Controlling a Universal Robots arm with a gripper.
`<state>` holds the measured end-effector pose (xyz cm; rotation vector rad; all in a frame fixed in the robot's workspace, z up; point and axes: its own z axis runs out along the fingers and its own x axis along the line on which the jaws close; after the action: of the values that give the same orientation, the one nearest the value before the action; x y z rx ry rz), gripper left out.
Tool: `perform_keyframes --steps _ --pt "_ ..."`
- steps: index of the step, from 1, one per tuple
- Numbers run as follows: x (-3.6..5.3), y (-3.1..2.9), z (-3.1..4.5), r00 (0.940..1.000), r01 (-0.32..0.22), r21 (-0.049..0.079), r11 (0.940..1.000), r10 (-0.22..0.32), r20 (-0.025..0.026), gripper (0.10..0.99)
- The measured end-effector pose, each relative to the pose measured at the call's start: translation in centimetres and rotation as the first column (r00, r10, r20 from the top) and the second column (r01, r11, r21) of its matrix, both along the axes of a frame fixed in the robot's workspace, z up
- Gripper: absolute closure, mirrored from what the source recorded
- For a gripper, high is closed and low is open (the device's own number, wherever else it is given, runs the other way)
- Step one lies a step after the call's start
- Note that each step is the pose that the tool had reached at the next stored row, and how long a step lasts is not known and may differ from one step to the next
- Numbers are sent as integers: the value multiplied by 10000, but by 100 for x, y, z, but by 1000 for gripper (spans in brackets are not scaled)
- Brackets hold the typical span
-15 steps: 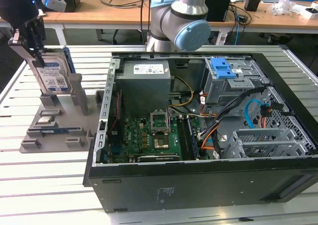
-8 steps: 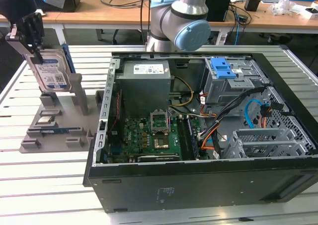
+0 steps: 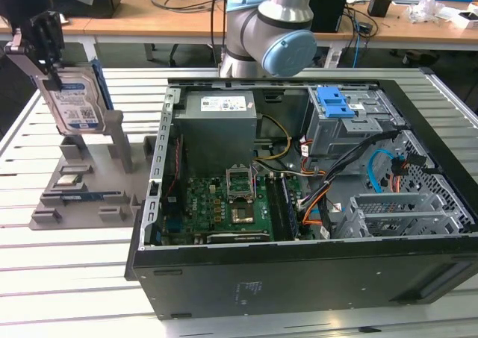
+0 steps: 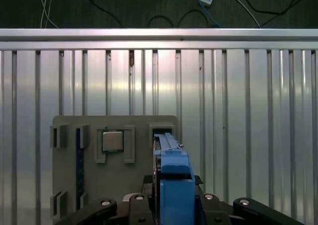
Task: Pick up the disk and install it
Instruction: 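Pick up the disk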
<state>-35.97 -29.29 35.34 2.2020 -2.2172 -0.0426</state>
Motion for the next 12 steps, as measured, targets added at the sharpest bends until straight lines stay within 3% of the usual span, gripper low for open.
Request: perform_keyframes --steps 12 --pt "0 1 245 10000 0 0 10000 0 1 722"
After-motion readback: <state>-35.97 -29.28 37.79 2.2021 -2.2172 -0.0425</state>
